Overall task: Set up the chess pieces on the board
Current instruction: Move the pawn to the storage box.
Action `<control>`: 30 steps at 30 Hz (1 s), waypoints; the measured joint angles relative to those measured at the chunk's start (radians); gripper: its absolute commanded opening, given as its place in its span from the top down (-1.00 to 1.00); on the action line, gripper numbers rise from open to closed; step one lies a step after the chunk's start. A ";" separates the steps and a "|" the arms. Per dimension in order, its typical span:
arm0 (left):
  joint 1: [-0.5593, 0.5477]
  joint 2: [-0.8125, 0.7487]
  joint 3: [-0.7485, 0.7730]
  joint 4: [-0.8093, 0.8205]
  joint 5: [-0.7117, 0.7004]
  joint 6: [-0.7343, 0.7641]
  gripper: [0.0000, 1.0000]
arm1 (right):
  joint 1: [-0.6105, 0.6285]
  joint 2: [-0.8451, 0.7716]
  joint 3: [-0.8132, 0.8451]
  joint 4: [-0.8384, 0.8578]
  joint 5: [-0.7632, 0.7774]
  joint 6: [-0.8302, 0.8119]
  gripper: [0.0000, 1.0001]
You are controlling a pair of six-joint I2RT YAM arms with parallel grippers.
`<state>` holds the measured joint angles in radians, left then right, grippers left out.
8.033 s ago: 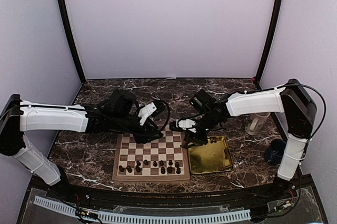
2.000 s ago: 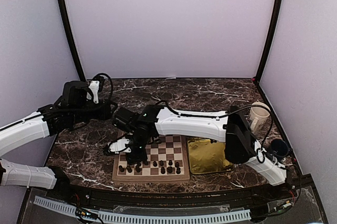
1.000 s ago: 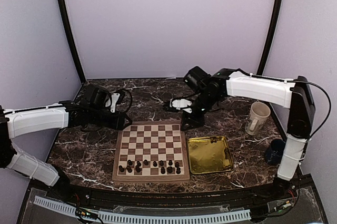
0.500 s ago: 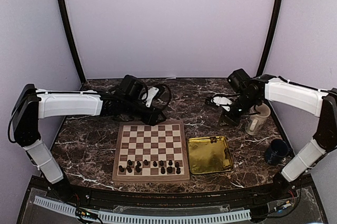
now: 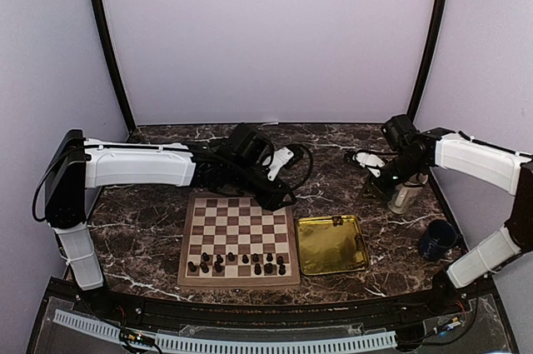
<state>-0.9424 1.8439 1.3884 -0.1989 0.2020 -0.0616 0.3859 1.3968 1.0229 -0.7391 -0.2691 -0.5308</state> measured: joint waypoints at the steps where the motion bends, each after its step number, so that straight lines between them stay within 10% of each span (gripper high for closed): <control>1: -0.002 0.002 0.000 0.000 0.000 0.000 0.13 | 0.000 0.016 -0.007 0.013 -0.004 -0.006 0.56; 30: -0.003 0.024 -0.020 0.005 -0.047 0.017 0.12 | 0.157 0.321 -0.003 0.137 -0.008 -0.050 0.54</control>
<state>-0.9455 1.8679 1.3685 -0.1944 0.1547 -0.0444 0.5430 1.7180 1.0199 -0.6022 -0.2775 -0.5808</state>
